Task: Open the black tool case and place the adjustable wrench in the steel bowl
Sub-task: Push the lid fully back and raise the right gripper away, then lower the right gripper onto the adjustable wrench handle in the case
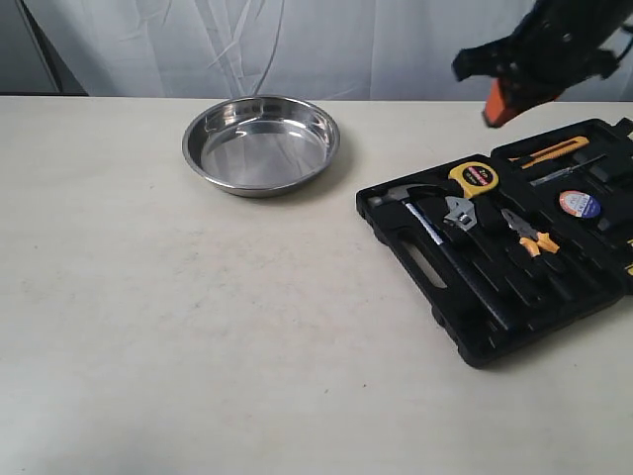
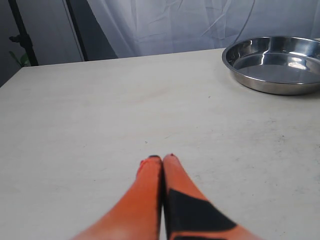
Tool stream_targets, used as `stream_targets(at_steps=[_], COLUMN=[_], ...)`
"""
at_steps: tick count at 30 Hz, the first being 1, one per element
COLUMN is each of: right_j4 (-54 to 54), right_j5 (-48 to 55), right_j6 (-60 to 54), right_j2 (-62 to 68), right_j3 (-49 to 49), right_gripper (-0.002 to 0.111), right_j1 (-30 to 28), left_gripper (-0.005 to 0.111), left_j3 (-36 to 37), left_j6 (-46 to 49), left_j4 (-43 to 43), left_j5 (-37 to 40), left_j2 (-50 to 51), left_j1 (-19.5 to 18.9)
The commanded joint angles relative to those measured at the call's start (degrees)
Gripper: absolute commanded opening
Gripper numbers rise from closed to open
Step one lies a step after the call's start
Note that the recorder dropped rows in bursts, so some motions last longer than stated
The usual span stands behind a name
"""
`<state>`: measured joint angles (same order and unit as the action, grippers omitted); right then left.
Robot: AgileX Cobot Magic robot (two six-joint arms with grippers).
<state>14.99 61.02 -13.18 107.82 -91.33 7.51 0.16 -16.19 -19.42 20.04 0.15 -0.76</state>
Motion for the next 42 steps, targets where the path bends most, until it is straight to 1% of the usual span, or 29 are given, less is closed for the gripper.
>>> stream_targets(at_steps=[1,4,7,10,13,20,23,24,26,28,29,31,34,38,42], right_j4=[4.5,9.2,9.1,8.7,6.0,-1.4,-4.0,-6.7,-16.2,-27.5,-30.0,-31.4,-26.7,-16.2,-5.3], right_j5=[-2.8,-0.8,3.4,3.8,1.2,-8.1,-10.7,-11.8,-14.5,-15.7,-16.3,-18.5,-21.3,-23.0,-20.7], right_j6=[-6.3,-13.5,-14.2,-13.6,-10.7,0.3,3.1,5.0,15.5,27.8,30.9,31.8,27.3,16.9,7.9], right_j2=[7.3,10.6,11.4,9.0,4.0,-12.5,-18.0,-19.2,-21.1,-21.4,-21.1,-20.1,-17.4,-11.3,-3.0], right_j3=[0.3,0.3,0.4,3.2,10.2,32.1,39.4,41.4,43.9,44.3,44.0,42.7,38.9,30.3,19.6], right_gripper=[0.000,0.000,0.000,0.000,0.000,0.000,0.000,0.000,0.000,0.000,0.000,0.000,0.000,0.000,0.000], right_j1=[2.6,3.9,4.7,4.7,4.5,4.5,4.5,4.5,4.5,3.4,2.5,-0.3,-3.6,-3.9,-3.9], left_gripper=[0.000,0.000,0.000,0.000,0.000,0.000,0.000,0.000,0.000,0.000,0.000,0.000,0.000,0.000,0.000], left_j3=[-0.2,-0.2,-0.2,-0.2,-0.2,-0.2,-0.2,-0.2,-0.2,-0.2,-0.2,-0.2,-0.2,-0.2,-0.2], left_j6=[-0.1,-0.1,-0.1,-0.1,-0.1,-0.1,-0.1,-0.1,-0.1,-0.1,-0.1,-0.1,-0.1,-0.1,-0.1], left_j4=[-0.2,-0.2,-0.2,-0.2,-0.2,-0.2,-0.2,-0.2,-0.2,-0.2,-0.2,-0.2,-0.2,-0.2,-0.2], left_j5=[-0.6,-0.6,-0.6,-0.6,-0.6,-0.6,-0.6,-0.6,-0.6,-0.6,-0.6,-0.6,-0.6,-0.6,-0.6], left_j2=[-0.1,-0.1,-0.1,-0.1,-0.1,-0.1,-0.1,-0.1,-0.1,-0.1,-0.1,-0.1,-0.1,-0.1,-0.1], left_j1=[-0.2,-0.2,-0.2,-0.2,-0.2,-0.2,-0.2,-0.2,-0.2,-0.2,-0.2,-0.2,-0.2,-0.2,-0.2])
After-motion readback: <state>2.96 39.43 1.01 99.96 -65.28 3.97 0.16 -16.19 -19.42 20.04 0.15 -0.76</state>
